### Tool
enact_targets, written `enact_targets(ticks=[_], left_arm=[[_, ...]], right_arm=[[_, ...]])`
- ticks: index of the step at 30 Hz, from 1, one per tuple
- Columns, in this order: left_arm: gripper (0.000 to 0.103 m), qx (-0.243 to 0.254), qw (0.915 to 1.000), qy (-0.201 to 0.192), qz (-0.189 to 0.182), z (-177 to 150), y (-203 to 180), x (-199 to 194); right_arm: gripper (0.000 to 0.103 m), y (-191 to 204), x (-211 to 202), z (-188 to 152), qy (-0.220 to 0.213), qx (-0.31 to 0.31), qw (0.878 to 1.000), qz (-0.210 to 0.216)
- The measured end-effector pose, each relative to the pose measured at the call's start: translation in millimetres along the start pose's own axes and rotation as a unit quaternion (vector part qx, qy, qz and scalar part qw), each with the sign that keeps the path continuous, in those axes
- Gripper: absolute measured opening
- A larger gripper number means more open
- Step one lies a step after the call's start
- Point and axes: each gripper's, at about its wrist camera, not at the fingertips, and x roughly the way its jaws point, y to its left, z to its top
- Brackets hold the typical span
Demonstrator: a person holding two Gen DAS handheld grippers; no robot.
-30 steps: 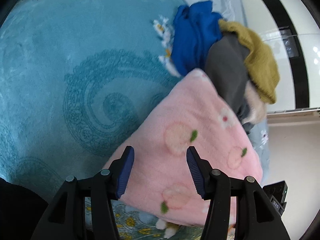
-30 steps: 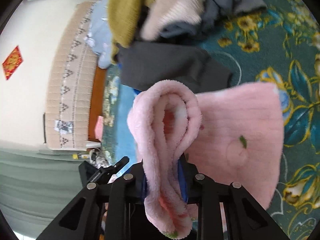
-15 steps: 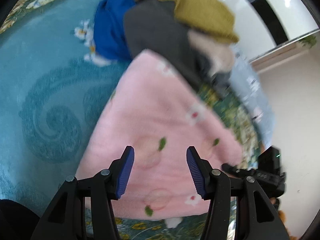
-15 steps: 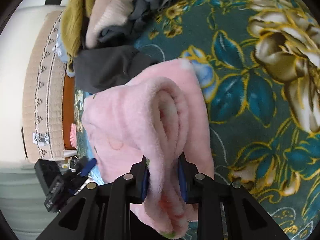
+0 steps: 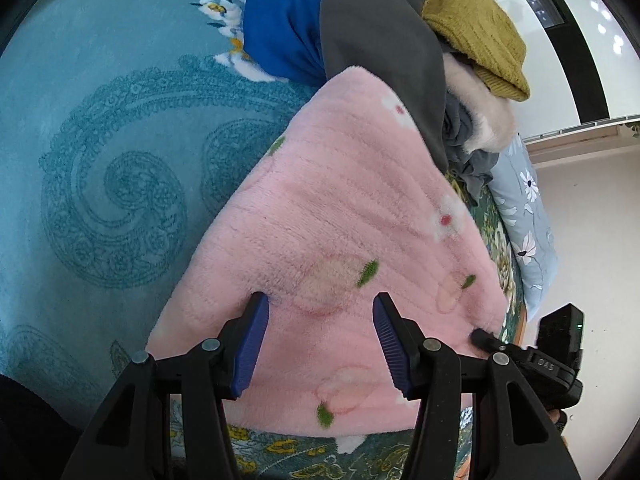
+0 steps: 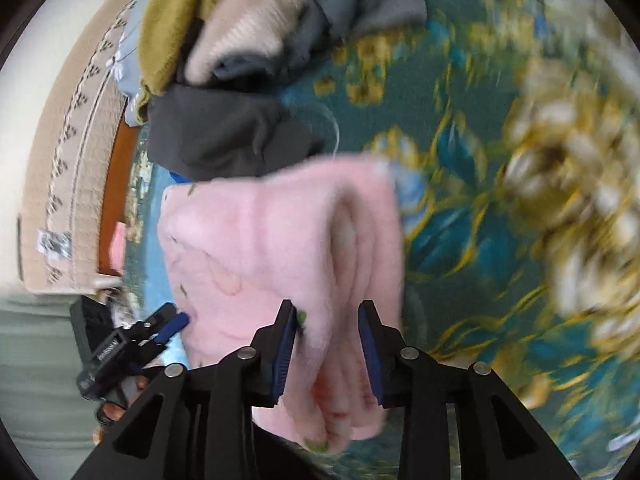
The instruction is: Fold clothes
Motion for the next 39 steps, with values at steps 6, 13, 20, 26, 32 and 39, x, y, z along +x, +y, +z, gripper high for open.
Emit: enact_targets(ticks=[6,13,20,26,32,39], left_arm=[[0.055,0.068,0.9971,-0.032,0.008,28.1,-42.9,-18.1],[0.055,0.130,0.9906,0.001,0.042,48.4,-72.8,19.5],[0.055,0.101,0.9931,0.025,0.054,56.9,-53.2,44.6],[0.055,0.093,0.9934,0.038,0.056,58.6,-41.2,58.9],[0.055,0.097,0.9923,0.038,0.066,55.4,-42.1,56.0],[0.055,0.121,0.9916,0.006,0.047,14.4,-41.9,-0.5]], right_arm=[[0.037,28.8,-28.5,18.3,-0.044,-0.064,0.996,-0.043],[0.035,43.9,6.4,18.3,0.008,-0.129,0.991,-0.032],[0.035,28.8,37.1,29.1,0.030,-0.087,0.995,-0.026],[0.033,15.9,57.7,31.6,0.044,-0.059,0.997,-0.005],[0.032,15.9,54.6,33.4,0.043,-0.031,0.999,-0.006],[0.036,63.1,7.1,-21.3,0.038,-0.144,0.988,-0.043]])
